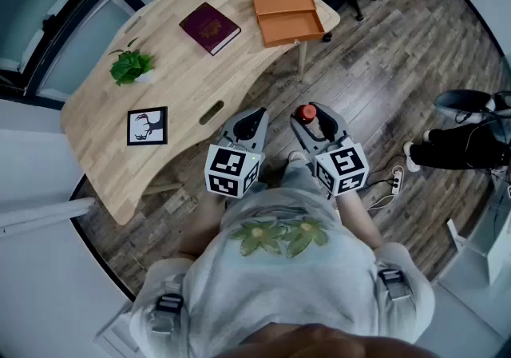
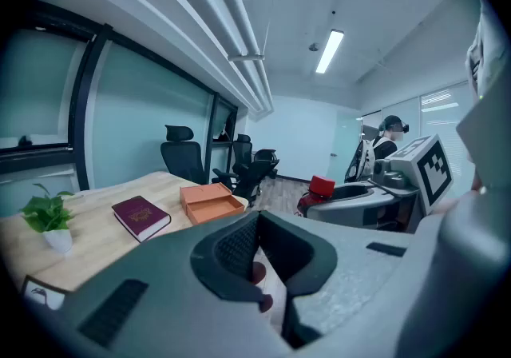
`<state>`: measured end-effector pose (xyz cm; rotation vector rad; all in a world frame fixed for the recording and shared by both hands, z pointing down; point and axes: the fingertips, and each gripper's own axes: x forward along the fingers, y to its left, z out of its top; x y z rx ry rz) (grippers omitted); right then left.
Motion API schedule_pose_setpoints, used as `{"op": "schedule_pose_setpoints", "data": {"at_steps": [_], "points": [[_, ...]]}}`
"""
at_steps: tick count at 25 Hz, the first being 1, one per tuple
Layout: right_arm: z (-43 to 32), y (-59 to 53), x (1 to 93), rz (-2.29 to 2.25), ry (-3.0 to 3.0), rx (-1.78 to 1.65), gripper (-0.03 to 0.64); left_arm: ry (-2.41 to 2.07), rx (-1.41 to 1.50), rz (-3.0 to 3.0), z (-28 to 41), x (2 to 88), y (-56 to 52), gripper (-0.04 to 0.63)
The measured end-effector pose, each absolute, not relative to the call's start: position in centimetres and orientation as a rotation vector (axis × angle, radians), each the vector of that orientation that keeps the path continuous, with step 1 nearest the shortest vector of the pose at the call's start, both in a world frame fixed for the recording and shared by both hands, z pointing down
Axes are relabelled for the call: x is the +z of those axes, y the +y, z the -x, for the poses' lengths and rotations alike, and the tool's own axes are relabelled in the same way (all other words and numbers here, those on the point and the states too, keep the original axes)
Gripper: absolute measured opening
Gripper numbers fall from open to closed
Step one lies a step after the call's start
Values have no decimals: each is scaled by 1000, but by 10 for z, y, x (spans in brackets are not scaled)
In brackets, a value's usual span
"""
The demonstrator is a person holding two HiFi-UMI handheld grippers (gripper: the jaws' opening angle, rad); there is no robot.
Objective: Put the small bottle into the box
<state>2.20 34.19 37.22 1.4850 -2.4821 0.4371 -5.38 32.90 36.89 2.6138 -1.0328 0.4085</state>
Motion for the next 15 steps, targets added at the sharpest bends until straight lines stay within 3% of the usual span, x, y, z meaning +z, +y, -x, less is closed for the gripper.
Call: {"op": "schedule_pose_setpoints", "data": {"at_steps": [15], "points": [[-45, 325, 367, -1362, -2557, 401, 215, -1088, 420, -2582, 16, 382, 312, 8]]}}
